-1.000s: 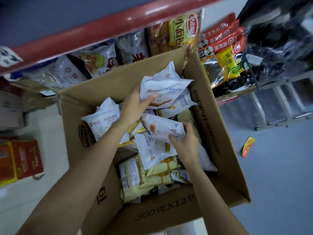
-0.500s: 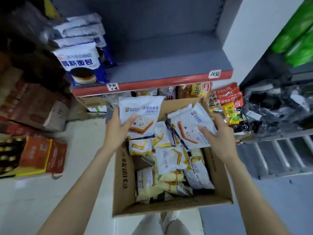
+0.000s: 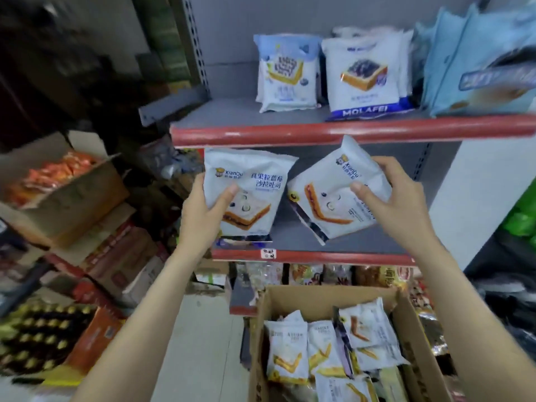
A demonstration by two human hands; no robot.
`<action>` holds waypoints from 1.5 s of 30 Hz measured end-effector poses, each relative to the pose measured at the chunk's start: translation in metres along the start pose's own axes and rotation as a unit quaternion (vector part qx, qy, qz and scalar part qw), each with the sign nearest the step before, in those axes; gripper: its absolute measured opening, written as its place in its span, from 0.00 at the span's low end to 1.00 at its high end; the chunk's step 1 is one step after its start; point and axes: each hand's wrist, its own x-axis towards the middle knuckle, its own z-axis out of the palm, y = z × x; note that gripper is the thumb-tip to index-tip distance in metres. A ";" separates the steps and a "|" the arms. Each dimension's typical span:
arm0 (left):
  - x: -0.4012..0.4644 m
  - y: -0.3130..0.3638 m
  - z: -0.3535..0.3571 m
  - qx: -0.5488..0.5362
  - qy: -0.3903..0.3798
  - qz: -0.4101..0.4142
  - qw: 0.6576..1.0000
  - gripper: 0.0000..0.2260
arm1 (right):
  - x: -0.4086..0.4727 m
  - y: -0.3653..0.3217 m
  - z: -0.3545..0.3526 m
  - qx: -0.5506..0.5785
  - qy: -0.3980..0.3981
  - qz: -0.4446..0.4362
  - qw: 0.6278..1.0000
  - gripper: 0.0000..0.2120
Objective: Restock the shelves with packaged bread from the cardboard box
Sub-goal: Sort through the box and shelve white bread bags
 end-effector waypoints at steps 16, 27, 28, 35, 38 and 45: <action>0.243 0.041 0.032 -0.153 0.014 0.048 0.987 0.10 | 0.137 -0.076 0.016 0.112 0.298 -0.051 0.946 0.11; 0.294 0.020 0.075 0.058 -0.178 0.012 0.982 0.14 | 0.202 -0.080 0.019 -0.044 0.115 -0.105 0.987 0.10; 0.289 0.022 0.067 0.014 -0.178 0.016 0.984 0.12 | 0.209 -0.083 0.021 -0.056 0.097 -0.115 0.987 0.11; 0.273 0.002 0.025 -0.024 -0.128 0.042 0.991 0.17 | 0.274 -0.098 0.028 -0.103 -0.084 -0.109 0.985 0.14; 0.263 0.009 0.016 -0.058 -0.150 0.017 0.987 0.14 | 0.297 -0.099 0.053 -0.179 -0.117 -0.132 0.968 0.24; 0.245 -0.002 0.018 0.205 -0.190 0.046 0.959 0.20 | 0.293 -0.076 0.108 -0.471 0.029 -0.099 0.876 0.39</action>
